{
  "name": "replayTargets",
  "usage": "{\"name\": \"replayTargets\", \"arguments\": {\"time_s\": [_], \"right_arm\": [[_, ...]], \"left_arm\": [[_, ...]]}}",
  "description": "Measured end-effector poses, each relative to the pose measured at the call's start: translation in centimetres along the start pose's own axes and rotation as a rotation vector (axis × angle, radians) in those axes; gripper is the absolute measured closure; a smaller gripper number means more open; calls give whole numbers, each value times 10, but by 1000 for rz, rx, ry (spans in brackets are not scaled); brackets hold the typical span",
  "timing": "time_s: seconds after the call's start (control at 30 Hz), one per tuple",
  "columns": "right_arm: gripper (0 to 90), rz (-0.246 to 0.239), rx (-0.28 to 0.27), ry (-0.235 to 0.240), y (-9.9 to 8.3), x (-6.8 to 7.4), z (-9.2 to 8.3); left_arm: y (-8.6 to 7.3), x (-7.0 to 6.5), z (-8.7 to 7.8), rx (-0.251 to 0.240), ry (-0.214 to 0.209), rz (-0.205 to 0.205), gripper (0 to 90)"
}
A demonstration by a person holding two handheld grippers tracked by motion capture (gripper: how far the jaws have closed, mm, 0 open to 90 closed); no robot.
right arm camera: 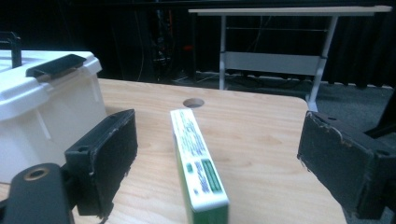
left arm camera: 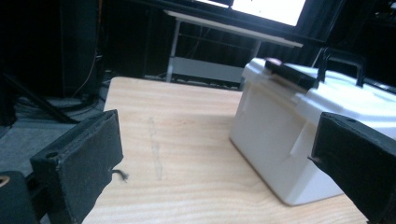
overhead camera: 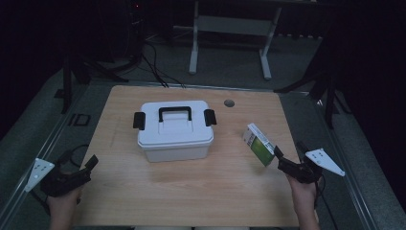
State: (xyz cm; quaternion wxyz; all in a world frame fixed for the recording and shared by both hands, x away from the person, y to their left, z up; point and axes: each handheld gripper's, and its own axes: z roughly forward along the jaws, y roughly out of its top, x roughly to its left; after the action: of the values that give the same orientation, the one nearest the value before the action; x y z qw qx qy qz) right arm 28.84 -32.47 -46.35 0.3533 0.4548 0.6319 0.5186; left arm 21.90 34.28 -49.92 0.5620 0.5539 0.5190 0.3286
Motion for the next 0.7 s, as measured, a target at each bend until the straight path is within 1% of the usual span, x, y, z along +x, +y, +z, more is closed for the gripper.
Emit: {"name": "replayTargets", "arguments": {"time_s": [0.03,0.2,0.23,0.27,0.33,0.37,0.43,0.47,0.5,0.53,0.57,0.6,0.63,0.67,0.7], "right_arm": [[116,-4,3,16,4,2,3],[130,-15,3,39,16,15,19],[130,-15,3,39,16,15,19],[130,-16,4,46,18,18,22],[135,-28,12,70,22,26,33],[139,-38,14,72,22,29,36],[152,-37,33,119,24,35,46],[153,-38,35,129,25,37,49],[169,-42,37,144,25,40,52],[182,-55,37,144,25,43,56],[205,-59,33,153,24,45,59],[226,-57,34,164,24,47,63],[238,-58,37,170,23,50,67],[272,-56,45,176,23,52,71],[296,-57,51,183,22,55,74]], "left_arm": [[2,0,2,6,-5,8,22],[10,-4,17,29,-40,30,22],[10,-4,17,29,-40,30,22],[12,-6,23,38,-53,37,22],[15,-9,29,41,-65,56,22],[17,-11,33,48,-76,56,23],[19,-12,38,48,-92,55,22],[20,-13,41,52,-83,60,22],[21,-13,44,50,-86,65,22],[21,-13,47,55,-96,65,23],[21,-13,51,60,-90,64,22],[21,-12,54,70,-98,64,24],[21,-11,57,80,-100,62,59],[20,-11,60,88,-100,59,64],[19,-10,64,97,-111,58,64]]}}
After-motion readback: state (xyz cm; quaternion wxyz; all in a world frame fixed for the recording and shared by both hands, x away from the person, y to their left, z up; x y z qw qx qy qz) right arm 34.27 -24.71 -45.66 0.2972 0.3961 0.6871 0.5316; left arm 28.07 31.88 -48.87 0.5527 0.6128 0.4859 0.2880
